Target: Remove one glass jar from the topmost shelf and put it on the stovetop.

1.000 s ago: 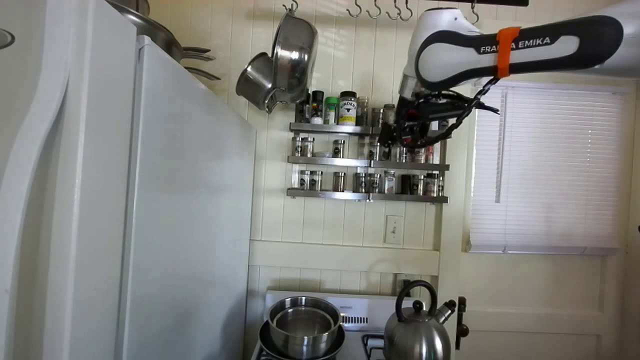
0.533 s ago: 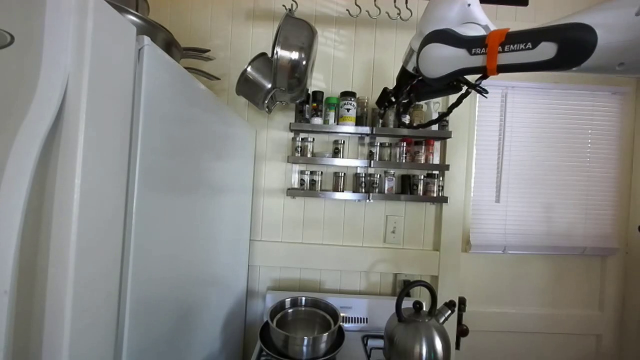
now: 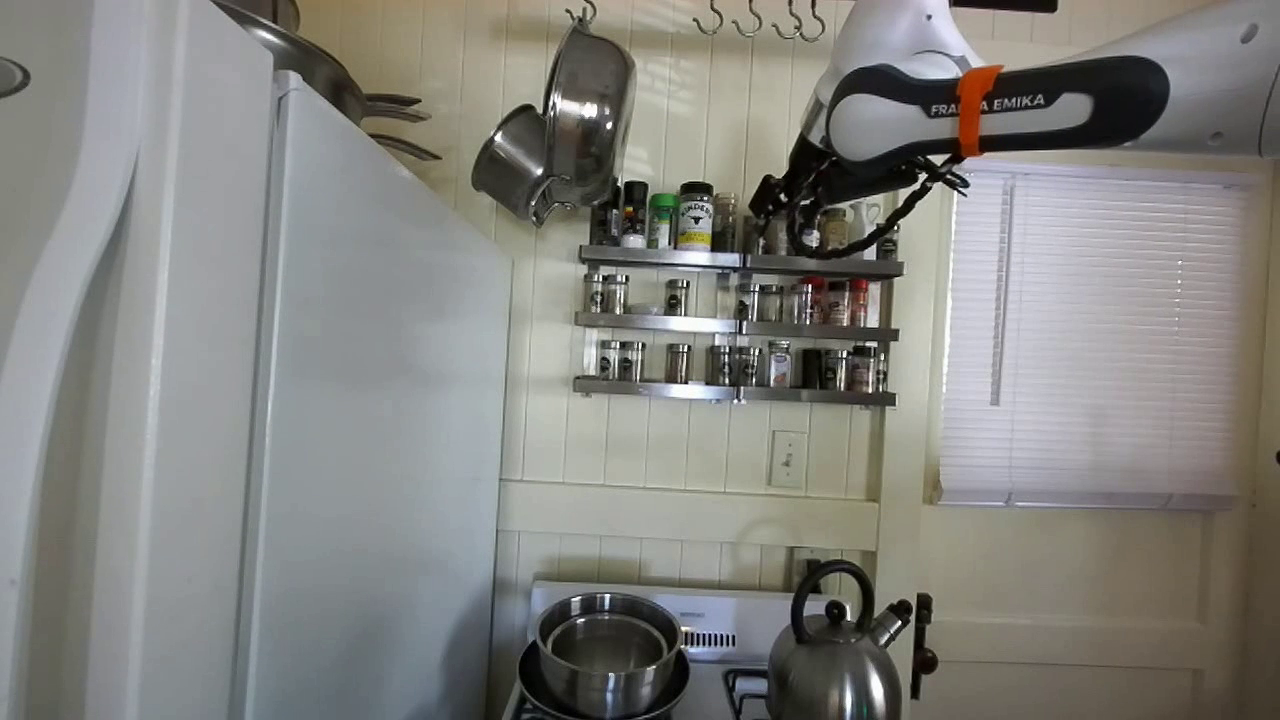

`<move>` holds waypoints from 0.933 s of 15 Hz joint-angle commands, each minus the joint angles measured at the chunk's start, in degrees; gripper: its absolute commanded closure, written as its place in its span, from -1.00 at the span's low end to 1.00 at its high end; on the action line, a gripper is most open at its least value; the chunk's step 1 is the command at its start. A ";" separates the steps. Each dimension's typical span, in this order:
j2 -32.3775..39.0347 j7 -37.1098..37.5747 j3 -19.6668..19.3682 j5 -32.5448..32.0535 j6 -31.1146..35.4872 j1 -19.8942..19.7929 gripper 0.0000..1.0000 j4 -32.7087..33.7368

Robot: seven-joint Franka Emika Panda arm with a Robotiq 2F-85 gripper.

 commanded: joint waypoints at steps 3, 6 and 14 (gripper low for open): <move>7.47 1.15 -0.82 -5.05 5.15 -1.16 -1.00 7.87; 11.11 3.90 -0.56 -7.51 8.11 -1.66 -1.00 11.23; 17.62 18.64 -1.34 -17.60 12.59 -1.61 -1.00 17.97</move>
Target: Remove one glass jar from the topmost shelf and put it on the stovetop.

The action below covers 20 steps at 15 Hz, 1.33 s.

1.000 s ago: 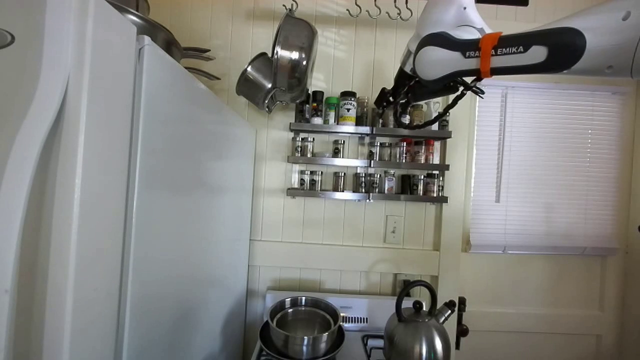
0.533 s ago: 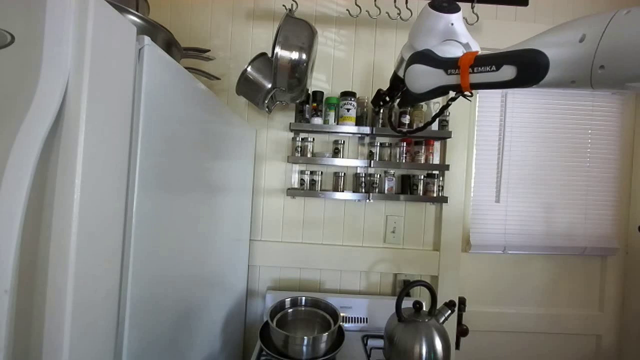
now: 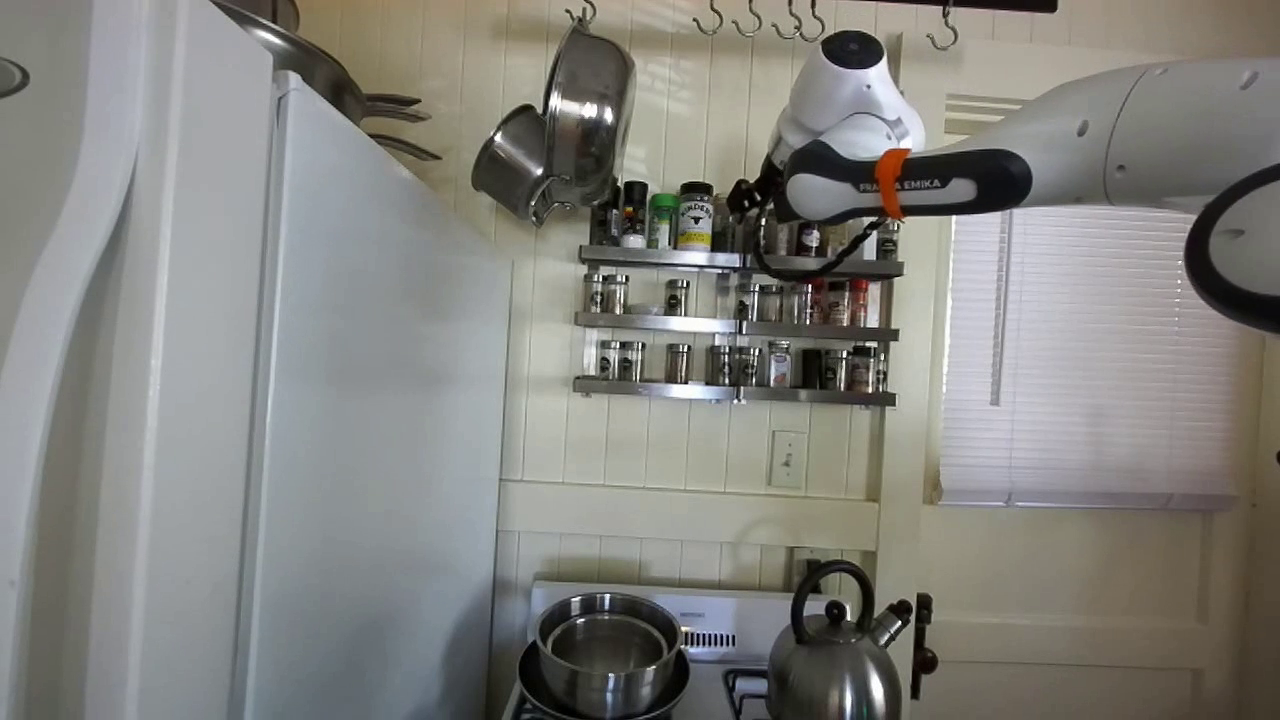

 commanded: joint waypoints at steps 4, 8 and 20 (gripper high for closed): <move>2.54 6.52 -0.30 -3.41 0.42 -0.02 -1.00 3.04; 5.14 11.92 -0.82 -6.52 -0.30 0.28 -1.00 6.11; 13.22 35.33 -1.79 -16.07 1.41 1.58 -1.00 14.94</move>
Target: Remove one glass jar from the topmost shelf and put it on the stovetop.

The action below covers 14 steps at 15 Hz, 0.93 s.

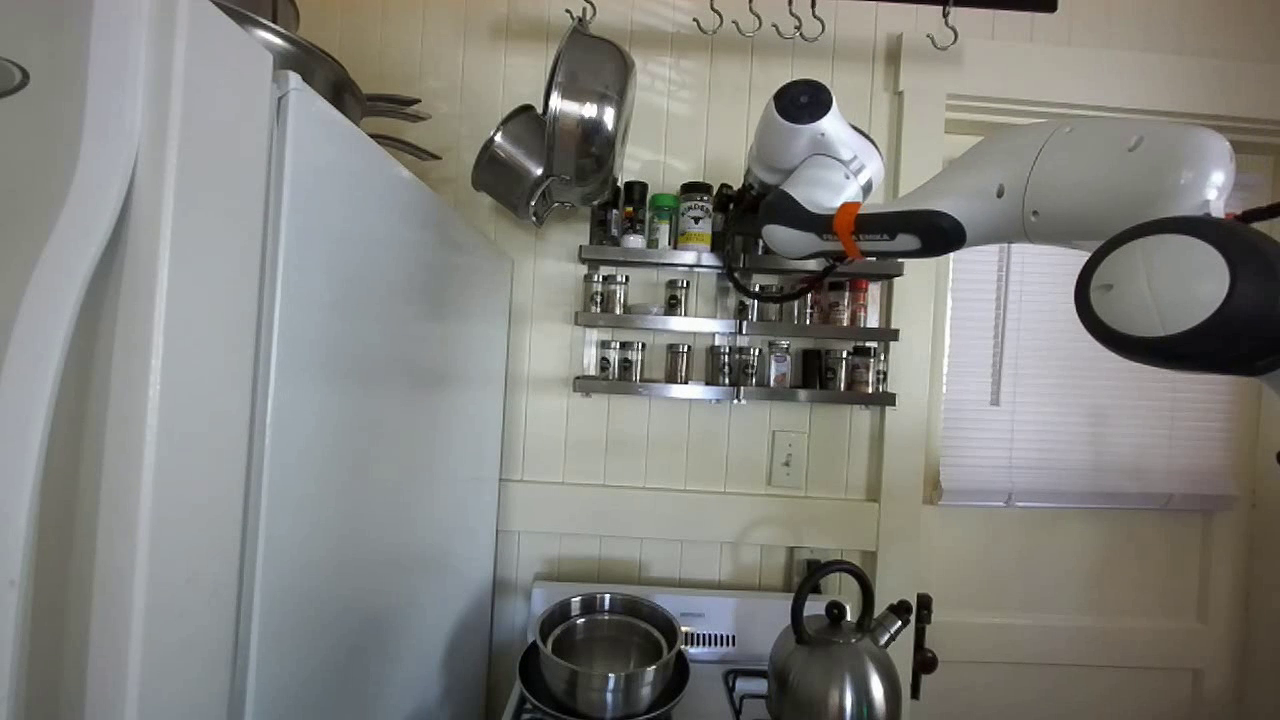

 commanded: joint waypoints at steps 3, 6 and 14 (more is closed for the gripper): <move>2.43 2.59 -0.73 -4.50 -1.31 0.73 -1.00 4.00; 3.08 3.21 -1.12 -5.12 -0.68 0.56 -1.00 4.24; 6.17 4.17 -2.32 -7.68 0.06 0.50 -0.95 7.40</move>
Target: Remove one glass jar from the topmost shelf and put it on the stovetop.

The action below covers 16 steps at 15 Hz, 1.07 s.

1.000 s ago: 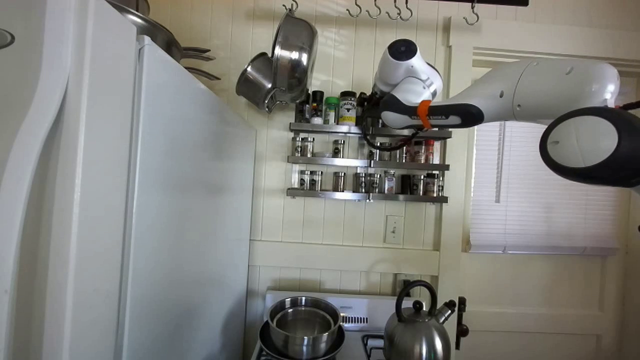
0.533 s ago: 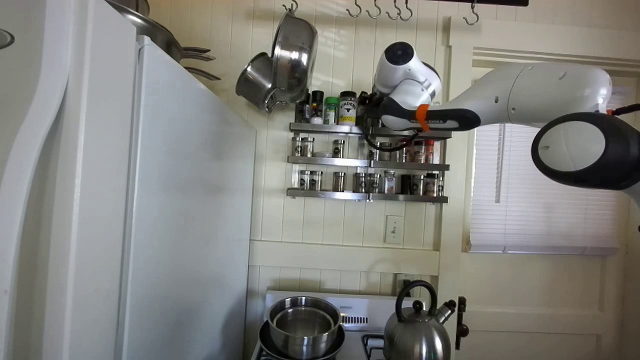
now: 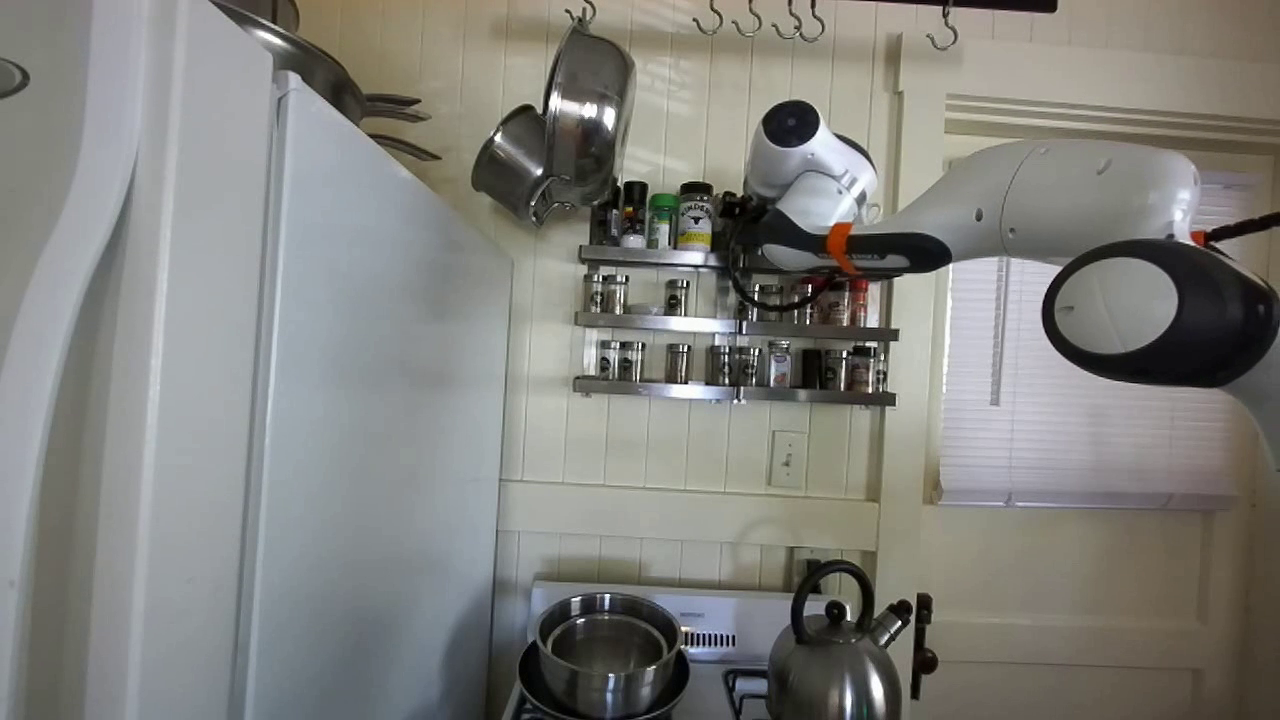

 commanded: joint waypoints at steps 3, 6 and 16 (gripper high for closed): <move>3.13 1.79 -0.84 -2.08 0.35 0.50 -0.59 3.63; 3.96 1.79 -1.05 -2.22 0.57 0.41 -0.13 4.72; 4.53 1.32 -1.15 -2.06 0.49 0.33 0.50 5.46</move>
